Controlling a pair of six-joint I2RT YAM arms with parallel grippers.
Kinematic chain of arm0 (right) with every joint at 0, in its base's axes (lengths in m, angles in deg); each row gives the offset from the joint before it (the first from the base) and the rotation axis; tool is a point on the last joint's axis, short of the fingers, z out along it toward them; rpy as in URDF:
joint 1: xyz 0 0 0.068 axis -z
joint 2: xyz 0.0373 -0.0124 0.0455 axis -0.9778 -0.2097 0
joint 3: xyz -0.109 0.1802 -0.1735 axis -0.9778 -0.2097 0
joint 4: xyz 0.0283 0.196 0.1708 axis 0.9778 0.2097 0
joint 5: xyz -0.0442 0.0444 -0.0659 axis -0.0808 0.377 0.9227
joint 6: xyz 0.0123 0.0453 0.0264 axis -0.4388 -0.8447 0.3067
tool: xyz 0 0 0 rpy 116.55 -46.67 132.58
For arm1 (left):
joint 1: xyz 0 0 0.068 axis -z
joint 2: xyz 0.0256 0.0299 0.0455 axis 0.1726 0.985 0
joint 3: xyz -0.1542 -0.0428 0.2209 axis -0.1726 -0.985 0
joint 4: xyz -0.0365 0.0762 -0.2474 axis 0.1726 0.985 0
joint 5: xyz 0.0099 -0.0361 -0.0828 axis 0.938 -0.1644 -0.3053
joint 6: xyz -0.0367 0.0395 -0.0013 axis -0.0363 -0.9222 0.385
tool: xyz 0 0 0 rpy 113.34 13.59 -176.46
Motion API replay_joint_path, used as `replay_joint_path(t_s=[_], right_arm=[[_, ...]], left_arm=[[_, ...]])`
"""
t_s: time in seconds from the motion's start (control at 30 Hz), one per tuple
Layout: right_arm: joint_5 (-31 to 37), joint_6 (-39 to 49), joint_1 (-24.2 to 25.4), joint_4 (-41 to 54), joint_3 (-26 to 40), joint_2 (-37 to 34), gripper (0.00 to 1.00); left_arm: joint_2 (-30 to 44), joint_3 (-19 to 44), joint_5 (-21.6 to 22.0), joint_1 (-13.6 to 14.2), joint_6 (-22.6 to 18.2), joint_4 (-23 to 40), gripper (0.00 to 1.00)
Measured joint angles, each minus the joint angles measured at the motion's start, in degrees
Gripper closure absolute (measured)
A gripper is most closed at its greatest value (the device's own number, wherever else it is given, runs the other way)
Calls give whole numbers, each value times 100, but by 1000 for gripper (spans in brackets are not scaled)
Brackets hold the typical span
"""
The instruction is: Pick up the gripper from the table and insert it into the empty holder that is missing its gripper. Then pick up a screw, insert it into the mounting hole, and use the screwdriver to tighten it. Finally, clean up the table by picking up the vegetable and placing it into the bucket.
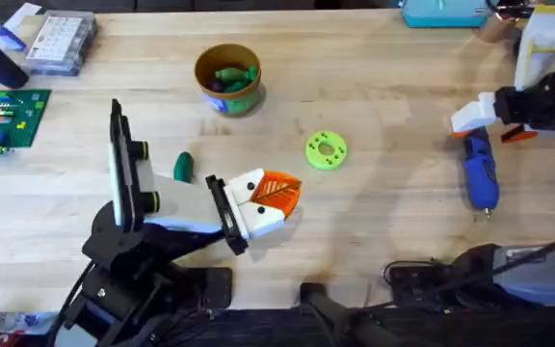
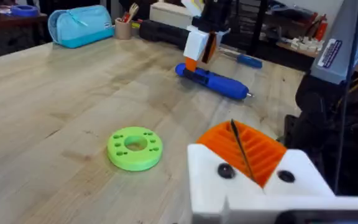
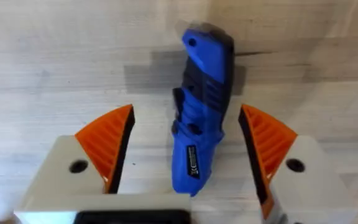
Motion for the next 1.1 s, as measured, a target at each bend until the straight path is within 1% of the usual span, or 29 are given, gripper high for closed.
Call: replay_joint_path(t_s=[0.13,0.23,0.33,0.4,0.53,0.7,0.9,1.1], right_arm=[[-77,-54,290,8,-12,0,12],[-168,-74,561,-27,-145,17,12],[-265,-113,806,-405,-470,37,12],[-338,-131,868,-692,-692,37,12],[-448,-148,783,-1315,-1139,44,12],[-392,-173,563,-1722,-1297,129,12],[-380,-173,285,-1802,-1309,122,12],[-286,-152,226,-1699,-1307,95,12]], left_arm=[[0,0,0,0,9,0,989],[0,0,2,0,11,0,989],[0,0,2,0,11,0,989],[0,0,2,0,13,0,989],[0,0,2,0,13,0,989],[0,0,2,0,13,0,989],[0,0,4,0,13,0,989],[0,0,4,0,11,0,989]])
